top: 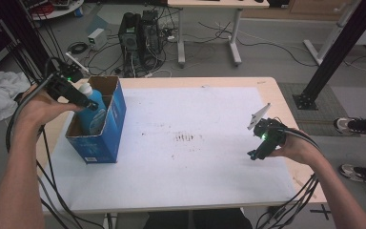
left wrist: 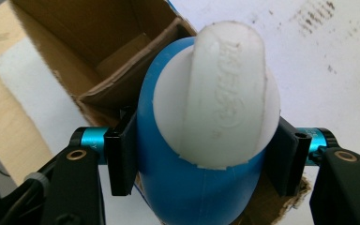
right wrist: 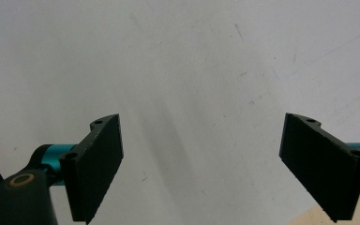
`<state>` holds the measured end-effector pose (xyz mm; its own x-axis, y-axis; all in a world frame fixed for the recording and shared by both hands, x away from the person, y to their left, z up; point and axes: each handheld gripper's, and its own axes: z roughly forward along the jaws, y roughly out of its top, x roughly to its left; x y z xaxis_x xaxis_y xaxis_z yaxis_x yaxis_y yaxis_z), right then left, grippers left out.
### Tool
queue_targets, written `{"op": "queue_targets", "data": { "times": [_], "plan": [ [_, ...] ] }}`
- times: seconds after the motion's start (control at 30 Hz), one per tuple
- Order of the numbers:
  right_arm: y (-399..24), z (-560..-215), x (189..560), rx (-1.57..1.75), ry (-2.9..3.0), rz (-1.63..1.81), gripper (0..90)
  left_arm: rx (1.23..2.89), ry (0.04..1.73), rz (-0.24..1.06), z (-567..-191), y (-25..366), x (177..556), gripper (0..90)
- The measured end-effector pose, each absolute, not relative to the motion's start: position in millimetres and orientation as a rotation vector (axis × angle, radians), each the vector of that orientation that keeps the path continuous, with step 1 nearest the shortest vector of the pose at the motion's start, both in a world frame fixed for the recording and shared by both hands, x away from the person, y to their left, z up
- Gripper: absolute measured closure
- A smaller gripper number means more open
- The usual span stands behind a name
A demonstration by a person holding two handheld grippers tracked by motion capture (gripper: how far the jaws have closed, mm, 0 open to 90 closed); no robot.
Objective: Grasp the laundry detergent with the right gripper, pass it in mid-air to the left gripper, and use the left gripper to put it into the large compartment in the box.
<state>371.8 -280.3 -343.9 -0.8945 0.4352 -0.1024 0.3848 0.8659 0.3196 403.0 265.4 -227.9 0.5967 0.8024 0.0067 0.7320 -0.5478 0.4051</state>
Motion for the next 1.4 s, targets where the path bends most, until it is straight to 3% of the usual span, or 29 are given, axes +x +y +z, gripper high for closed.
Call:
{"op": "queue_targets", "data": {
  "times": [0.67,1.4],
  "plan": [
    [-279,-354,370,0.646,2.884,0.414,13.0,2.537,1.177,0.22,-273,268,406,38.1],
    [-275,-358,372,0.632,2.889,0.393,13.0,2.583,1.155,0.21,-279,266,406,37.6]
  ]
}}
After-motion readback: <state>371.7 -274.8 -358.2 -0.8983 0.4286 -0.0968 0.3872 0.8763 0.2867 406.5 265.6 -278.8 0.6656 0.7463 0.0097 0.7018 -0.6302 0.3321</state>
